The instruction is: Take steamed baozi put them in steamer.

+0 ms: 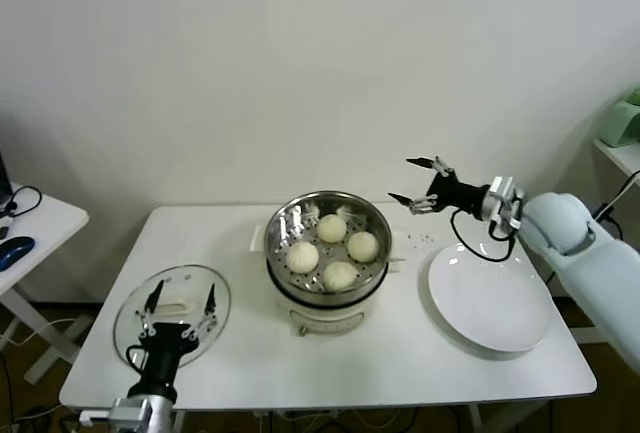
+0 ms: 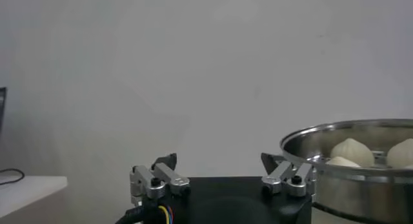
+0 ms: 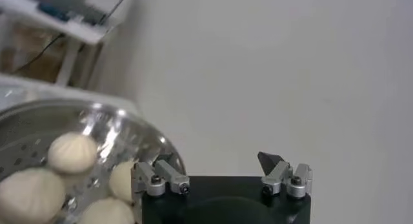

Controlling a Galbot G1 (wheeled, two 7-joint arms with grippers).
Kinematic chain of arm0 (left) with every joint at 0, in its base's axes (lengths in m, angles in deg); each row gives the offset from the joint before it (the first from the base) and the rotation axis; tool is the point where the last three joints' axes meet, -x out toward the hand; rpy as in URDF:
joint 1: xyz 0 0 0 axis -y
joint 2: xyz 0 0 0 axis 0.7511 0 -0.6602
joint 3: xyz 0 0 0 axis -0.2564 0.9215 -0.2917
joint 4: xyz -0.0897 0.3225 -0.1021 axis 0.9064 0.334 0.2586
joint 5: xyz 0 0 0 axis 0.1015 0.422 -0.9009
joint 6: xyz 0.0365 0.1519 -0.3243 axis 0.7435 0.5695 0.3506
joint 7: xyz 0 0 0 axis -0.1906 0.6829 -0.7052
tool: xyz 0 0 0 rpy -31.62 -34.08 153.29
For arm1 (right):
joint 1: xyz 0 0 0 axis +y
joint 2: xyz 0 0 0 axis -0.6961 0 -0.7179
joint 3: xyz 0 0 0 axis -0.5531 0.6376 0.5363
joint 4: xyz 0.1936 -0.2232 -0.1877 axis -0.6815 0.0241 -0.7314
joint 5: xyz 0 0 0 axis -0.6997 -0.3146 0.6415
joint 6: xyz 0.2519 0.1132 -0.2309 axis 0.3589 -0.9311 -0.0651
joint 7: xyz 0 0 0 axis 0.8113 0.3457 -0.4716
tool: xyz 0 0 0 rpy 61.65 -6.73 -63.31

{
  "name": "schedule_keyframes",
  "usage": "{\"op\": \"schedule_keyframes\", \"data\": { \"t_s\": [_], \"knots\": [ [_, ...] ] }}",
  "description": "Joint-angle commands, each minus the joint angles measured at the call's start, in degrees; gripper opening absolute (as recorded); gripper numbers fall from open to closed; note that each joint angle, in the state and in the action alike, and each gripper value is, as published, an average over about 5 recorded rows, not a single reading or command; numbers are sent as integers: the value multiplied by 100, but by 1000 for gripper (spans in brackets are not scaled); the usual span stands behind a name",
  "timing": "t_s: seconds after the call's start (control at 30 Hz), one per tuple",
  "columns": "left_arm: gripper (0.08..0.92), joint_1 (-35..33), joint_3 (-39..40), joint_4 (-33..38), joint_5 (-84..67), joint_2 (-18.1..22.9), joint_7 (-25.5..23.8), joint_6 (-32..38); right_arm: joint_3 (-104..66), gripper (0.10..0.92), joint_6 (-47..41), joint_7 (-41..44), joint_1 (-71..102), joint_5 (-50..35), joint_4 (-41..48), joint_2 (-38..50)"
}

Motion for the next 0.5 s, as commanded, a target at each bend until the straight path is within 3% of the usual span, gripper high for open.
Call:
{"op": "schedule_keyframes", "data": {
  "t_s": [0.03, 0.27, 0.5],
  "knots": [
    [823, 34, -121, -9, -162, 19, -165, 93, -3954, 823, 773, -829, 4073, 476, -909, -2088],
    [823, 75, -135, -73, -298, 14, -199, -12, -4442, 823, 1174, -790, 5082, 804, -1170, -3687],
    [823, 96, -182, -166, -522, -31, -228, -30, -4444, 823, 1413, -806, 5860, 765, -1322, -4268]
  ]
}}
